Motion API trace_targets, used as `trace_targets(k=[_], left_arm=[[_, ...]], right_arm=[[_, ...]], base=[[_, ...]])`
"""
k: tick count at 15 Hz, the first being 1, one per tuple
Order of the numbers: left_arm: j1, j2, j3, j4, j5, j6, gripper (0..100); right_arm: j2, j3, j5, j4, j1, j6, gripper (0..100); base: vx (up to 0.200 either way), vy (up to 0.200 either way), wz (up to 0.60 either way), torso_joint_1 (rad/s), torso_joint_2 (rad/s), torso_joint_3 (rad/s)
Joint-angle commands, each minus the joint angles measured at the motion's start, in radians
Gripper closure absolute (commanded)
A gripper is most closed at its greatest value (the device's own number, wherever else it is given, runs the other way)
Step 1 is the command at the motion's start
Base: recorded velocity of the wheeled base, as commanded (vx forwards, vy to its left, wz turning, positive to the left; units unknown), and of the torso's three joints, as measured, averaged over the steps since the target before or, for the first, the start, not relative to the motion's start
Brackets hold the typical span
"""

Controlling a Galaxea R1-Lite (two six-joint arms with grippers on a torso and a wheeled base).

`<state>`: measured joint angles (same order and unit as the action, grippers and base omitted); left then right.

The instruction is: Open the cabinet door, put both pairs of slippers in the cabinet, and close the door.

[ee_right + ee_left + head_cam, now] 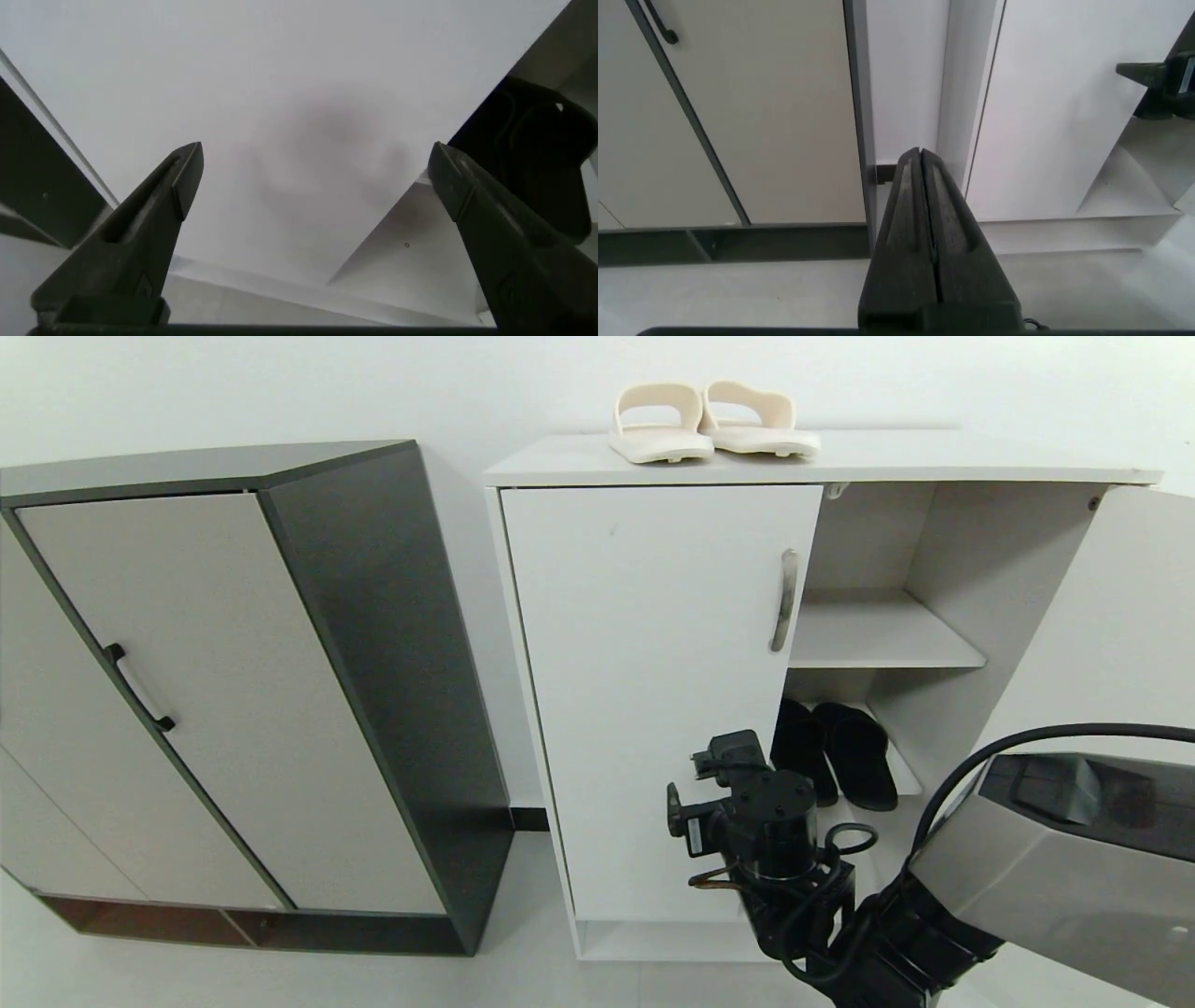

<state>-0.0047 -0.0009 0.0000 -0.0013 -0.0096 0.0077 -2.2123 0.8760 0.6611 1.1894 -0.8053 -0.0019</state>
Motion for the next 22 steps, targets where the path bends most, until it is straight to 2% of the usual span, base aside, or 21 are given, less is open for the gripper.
trace_targets(k=[1, 6, 13, 22], left_arm=[[0.000, 0.001, 0.000, 0.000, 0.000, 0.000, 100], [0.000, 0.002, 0.000, 0.000, 0.000, 0.000, 100], [0.000, 0.002, 0.000, 0.000, -0.001, 0.000, 100], [0.000, 0.001, 0.000, 0.000, -0.001, 0.000, 100]], right_arm=[[-0.015, 0.000, 0.000, 0.001, 0.002, 0.000, 0], [-0.021, 0.000, -0.020, -0.001, 0.015, 0.000, 0], [-0.020, -0.002, -0.020, 0.006, 0.020, 0.002, 0], [-0.017, -0.018, -0.020, 0.024, 0.026, 0.000, 0]], base=[[0.000, 0.000, 0.00, 0.000, 0.00, 0.000], [0.000, 0.000, 0.00, 0.008, -0.07, -0.087], [0.000, 0.000, 0.00, 0.081, -0.45, -0.342], [0.000, 0.000, 0.00, 0.153, -0.48, -0.318]])
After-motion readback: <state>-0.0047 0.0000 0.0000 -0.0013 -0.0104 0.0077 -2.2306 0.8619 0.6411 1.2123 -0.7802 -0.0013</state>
